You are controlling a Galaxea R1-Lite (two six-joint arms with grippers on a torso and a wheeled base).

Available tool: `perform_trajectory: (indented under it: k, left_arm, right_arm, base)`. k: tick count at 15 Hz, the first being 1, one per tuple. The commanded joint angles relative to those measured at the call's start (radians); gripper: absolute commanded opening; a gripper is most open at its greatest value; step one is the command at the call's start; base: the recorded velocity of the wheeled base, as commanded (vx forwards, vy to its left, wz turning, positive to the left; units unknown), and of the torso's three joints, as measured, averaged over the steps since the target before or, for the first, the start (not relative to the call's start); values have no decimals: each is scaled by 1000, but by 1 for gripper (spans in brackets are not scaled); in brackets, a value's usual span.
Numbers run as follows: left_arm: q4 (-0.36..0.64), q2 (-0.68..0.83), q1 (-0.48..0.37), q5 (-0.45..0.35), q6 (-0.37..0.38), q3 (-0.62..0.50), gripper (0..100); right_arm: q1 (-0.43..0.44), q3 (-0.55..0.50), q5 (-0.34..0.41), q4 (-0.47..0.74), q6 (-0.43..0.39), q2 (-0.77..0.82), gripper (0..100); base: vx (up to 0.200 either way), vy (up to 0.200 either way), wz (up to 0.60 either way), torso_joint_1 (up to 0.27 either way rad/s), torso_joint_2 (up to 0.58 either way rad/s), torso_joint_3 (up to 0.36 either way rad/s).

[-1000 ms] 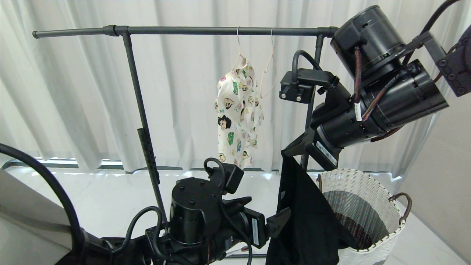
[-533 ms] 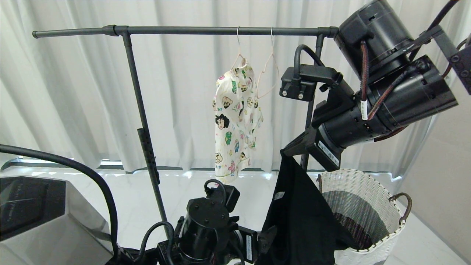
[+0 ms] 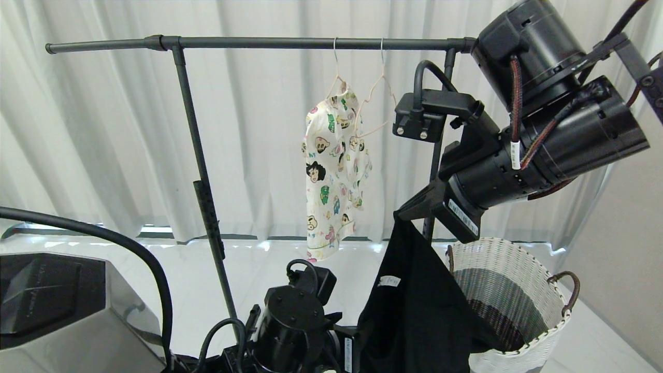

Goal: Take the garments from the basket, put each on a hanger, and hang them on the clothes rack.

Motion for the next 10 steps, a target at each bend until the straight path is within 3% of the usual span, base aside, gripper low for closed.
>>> perform_trajectory:
  k: [1,3,6,8,10]
  left_arm:
    - [0,-1,-23,45,1,7,0]
    - [-5,-29,-52,88,3,11,0]
    - [-5,-81,-37,126,126,41,0]
    - [47,-175,1,117,145,55,0]
    - [377,-388,60,60,147,-39,0]
  right_arm:
    - [1,3,0,1,-1,0,0]
    - [-1,5,-3,1,4,3,0]
    - [-2,5,-3,-1,47,14,0]
    - [-2,3,-4,-5,52,16,0]
    - [2,0,-3,-34,52,19,0]
  base:
    - [0,0,0,0,0,0]
    - [0,0,0,0,0,0]
    - [0,0,0,0,0,0]
    - [0,0,0,0,0,0]
    - [0,0,0,0,0,0]
